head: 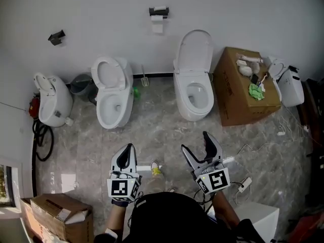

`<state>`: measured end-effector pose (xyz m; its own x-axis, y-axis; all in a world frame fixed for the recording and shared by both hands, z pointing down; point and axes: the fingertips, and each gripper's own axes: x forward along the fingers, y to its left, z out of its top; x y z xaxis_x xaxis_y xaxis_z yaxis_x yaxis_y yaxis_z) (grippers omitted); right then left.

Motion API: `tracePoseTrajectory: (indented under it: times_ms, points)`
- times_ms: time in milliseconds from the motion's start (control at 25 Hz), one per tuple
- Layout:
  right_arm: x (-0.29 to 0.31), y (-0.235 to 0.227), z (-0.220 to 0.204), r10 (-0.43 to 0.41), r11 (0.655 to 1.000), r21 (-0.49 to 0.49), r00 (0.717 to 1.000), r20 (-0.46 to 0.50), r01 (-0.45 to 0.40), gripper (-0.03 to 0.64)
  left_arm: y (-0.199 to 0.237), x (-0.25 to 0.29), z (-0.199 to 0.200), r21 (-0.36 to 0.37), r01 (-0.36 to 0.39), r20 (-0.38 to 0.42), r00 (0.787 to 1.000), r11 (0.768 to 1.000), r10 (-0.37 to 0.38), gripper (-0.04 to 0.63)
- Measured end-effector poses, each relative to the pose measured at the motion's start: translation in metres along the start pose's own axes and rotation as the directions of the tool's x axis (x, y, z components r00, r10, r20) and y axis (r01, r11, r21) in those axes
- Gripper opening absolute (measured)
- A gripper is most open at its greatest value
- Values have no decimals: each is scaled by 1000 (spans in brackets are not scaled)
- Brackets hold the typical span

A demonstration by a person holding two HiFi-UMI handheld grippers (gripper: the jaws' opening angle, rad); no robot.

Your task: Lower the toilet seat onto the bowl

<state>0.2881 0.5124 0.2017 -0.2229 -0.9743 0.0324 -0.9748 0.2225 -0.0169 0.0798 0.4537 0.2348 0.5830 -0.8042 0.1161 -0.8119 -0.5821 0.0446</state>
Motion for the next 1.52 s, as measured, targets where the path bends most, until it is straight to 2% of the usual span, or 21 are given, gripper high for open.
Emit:
tracePoseTrajectory:
  times_ms: [320, 600, 760, 920, 1120, 1360, 1520]
  points:
    - [107, 4, 17, 25, 999, -35, 1000, -4, -25, 362, 75, 69, 25, -11, 1, 28, 1000, 1000, -1, 11]
    - [176, 17, 14, 34, 998, -46, 999, -22, -35, 360, 141, 101, 22, -19, -20, 25, 999, 1000, 20, 11]
    - [197, 18, 10, 44, 998, -43, 997, -59, -46, 359, 161, 108, 16, -62, -51, 11, 999, 997, 51, 11]
    - [234, 17, 17, 76, 995, -67, 996, -45, -79, 357, 182, 126, 19, -69, -77, 24, 997, 995, 78, 11]
    - [280, 9, 7, 126, 991, -45, 991, -52, -129, 357, 206, 151, 15, -78, -129, 10, 991, 989, 130, 11]
    - [360, -5, -6, 199, 979, -29, 977, -78, -201, 348, 253, 194, 6, -91, -219, -31, 976, 972, 217, 11]
    - [417, -18, -12, 249, 967, -28, 963, -102, -253, 348, 276, 229, 15, -94, -251, -34, 968, 963, 249, 11]
